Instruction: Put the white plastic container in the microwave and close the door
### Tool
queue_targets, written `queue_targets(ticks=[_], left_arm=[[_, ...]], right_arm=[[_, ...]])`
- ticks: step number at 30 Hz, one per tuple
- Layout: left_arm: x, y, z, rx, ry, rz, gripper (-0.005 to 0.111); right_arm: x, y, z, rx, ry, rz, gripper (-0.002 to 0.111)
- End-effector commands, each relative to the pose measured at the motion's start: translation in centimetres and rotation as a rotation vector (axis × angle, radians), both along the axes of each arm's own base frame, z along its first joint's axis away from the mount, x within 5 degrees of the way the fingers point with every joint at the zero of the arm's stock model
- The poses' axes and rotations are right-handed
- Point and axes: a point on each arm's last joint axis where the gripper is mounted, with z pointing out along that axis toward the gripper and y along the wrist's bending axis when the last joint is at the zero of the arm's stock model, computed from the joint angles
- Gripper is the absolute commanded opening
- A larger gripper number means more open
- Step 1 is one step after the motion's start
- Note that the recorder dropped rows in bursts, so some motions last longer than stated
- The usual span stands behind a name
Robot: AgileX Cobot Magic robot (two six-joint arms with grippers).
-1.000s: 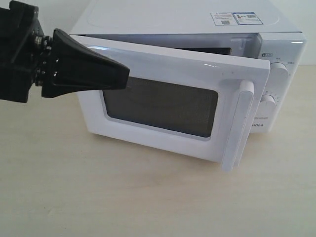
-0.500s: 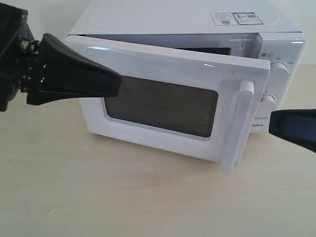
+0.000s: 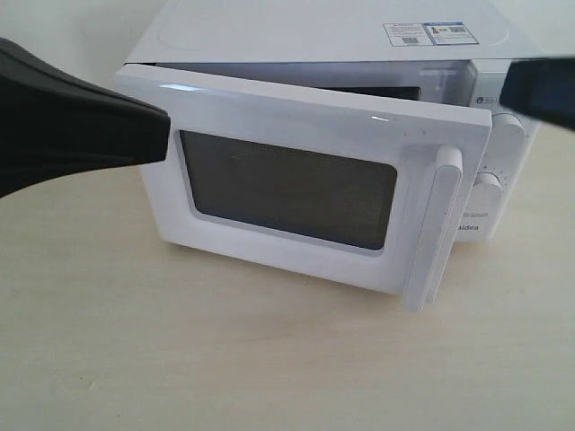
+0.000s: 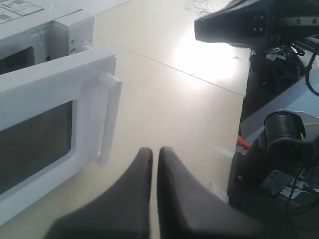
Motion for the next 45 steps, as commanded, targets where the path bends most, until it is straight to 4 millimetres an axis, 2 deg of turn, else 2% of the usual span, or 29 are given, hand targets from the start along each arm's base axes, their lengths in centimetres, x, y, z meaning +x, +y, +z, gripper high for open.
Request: queue_targets(ticks=[1, 3, 12, 20, 33, 36, 45], left_arm=[[-0.4, 0.0, 0.1, -0.010, -0.001, 0.000, 0.004], [-0.2, 0.1, 0.1, -0.010, -0.005, 0.014, 0.004], [-0.2, 0.1, 0.1, -0.011, -0.007, 0.020, 0.004], [-0.2, 0.1, 0.2, -0.019, -0.003, 0.018, 0.004], [-0.2, 0.1, 0.2, -0.019, -0.003, 0.019, 0.004], [-0.2, 0.1, 0.2, -0.018, -0.005, 0.019, 0.004], [-0.1, 0.1, 0.2, -0.019, -0.007, 0.025, 0.004]], right_arm=[[1.0, 0.0, 2.9, -0.014, -0.014, -0.012, 0.000], [1.0, 0.1, 3.4, -0.023, -0.012, -0.002, 0.000], [1.2, 0.1, 2.9, -0.034, 0.018, 0.006, 0.000], [3.0, -2.0, 3.3, -0.030, -0.026, -0.308, 0.000], [2.6, -1.4, 3.0, -0.014, 0.033, -0.224, 0.000], [2.6, -1.6, 2.5, -0.122, 0.004, -0.225, 0.000], [2.4, -1.2, 2.6, -0.072, 0.036, -0.194, 0.000]])
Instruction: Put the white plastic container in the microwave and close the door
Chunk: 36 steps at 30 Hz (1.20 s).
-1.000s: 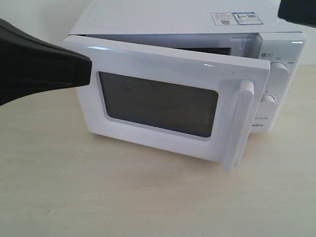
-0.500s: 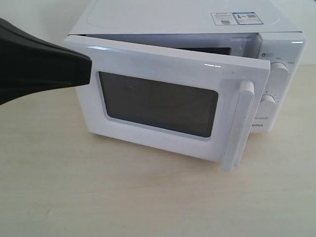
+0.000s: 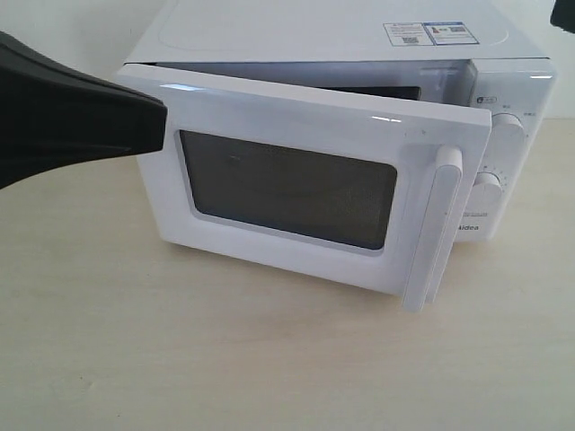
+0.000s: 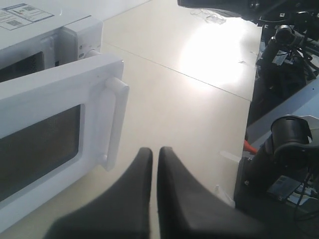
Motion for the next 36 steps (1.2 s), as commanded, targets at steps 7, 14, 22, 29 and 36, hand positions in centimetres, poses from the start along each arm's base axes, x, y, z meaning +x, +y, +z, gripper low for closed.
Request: queue_targets(ticks=[7, 14, 22, 29, 36], left_arm=[[-0.2, 0.0, 0.1, -0.014, 0.006, 0.001, 0.004], [-0.2, 0.0, 0.1, -0.014, 0.006, 0.001, 0.004], [-0.2, 0.0, 0.1, -0.013, 0.007, -0.002, 0.004], [-0.2, 0.0, 0.1, -0.013, 0.007, -0.002, 0.004], [-0.2, 0.0, 0.1, -0.013, 0.007, -0.002, 0.004]], right_arm=[[0.3, -0.6, -0.1, 0.001, 0.028, -0.082, 0.000], [1.1, -2.4, -0.4, 0.043, 0.092, -0.316, 0.000], [1.3, -3.4, -0.9, -0.091, 0.082, -0.400, 0.000], [-1.0, -4.0, 0.6, -0.289, -0.068, -0.416, 0.000], [-1.6, -3.4, 2.0, -0.113, -0.019, -0.407, 0.000]])
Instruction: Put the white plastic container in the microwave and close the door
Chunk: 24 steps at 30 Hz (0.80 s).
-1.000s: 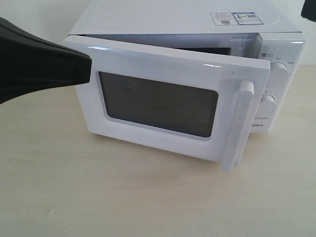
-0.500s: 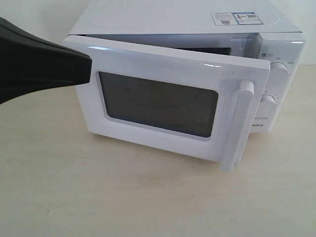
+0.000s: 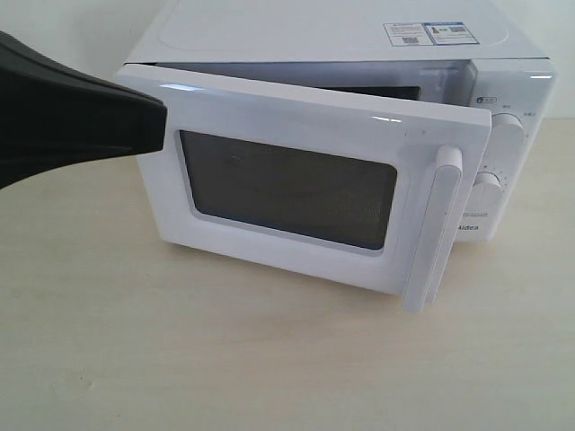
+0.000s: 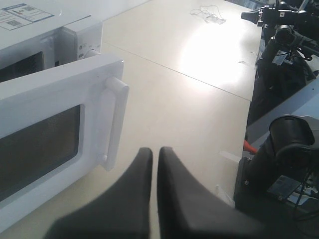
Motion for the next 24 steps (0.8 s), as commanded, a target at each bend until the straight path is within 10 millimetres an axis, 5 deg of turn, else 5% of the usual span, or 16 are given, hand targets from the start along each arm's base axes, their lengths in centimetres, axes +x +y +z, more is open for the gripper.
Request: queue_targets(ticks=[1, 13, 24], left_arm=[[-0.2, 0.0, 0.1, -0.013, 0.007, -0.002, 0.004], [0.0, 0.0, 0.1, -0.015, -0.002, 0.023, 0.004], [0.0, 0.0, 0.1, -0.015, -0.002, 0.023, 0.004]], right_arm=[[0.3, 0.6, 0.0, 0.083, 0.045, 0.025, 0.000], [0.4, 5.1, -1.4, 0.001, 0.094, 0.340, 0.000], [4.7, 8.5, -6.0, 0.060, 0.243, 0.354, 0.000]])
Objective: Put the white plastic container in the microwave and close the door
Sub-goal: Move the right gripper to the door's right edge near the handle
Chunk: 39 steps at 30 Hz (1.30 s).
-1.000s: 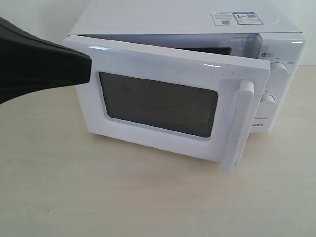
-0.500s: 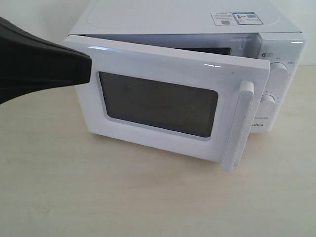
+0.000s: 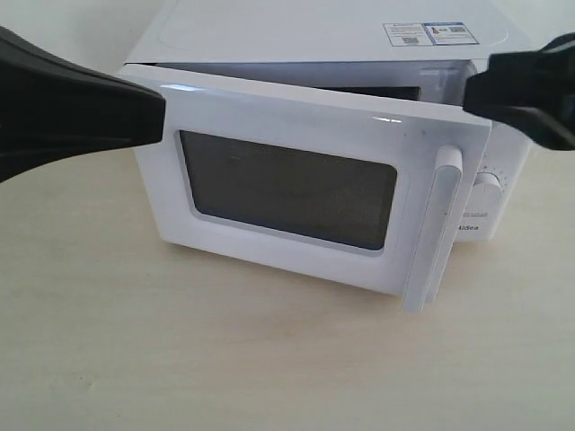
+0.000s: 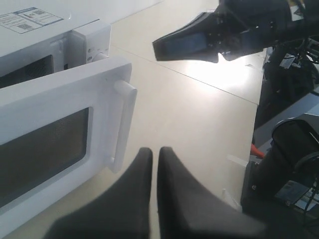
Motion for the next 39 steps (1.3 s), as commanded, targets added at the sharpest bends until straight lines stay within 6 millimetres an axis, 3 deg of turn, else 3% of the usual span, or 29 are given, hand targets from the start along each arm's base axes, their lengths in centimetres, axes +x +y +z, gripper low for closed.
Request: queue_targets(ticks=[1, 8, 15, 19, 24, 39], left_arm=[[-0.2, 0.0, 0.1, -0.014, 0.006, -0.001, 0.004], [-0.2, 0.0, 0.1, -0.014, 0.006, 0.002, 0.004], [-0.2, 0.0, 0.1, -0.014, 0.006, 0.002, 0.004], [-0.2, 0.0, 0.1, -0.014, 0.006, 0.002, 0.004], [-0.2, 0.0, 0.1, -0.014, 0.006, 0.002, 0.004], [-0.2, 0.0, 0.1, -0.014, 0.006, 0.000, 0.004]], right_arm=[[1.5, 1.0, -1.2, -0.002, 0.043, -0.001, 0.000], [2.7, 2.4, -2.4, 0.035, 0.094, 0.005, 0.000], [2.9, 6.8, -3.7, 0.050, 0.053, 0.147, 0.000], [4.1, 8.0, -5.4, 0.012, 0.047, 0.158, 0.000], [5.0, 8.5, -6.5, -0.022, 0.042, 0.162, 0.000], [5.4, 8.2, -6.1, -0.034, -0.012, 0.157, 0.000]])
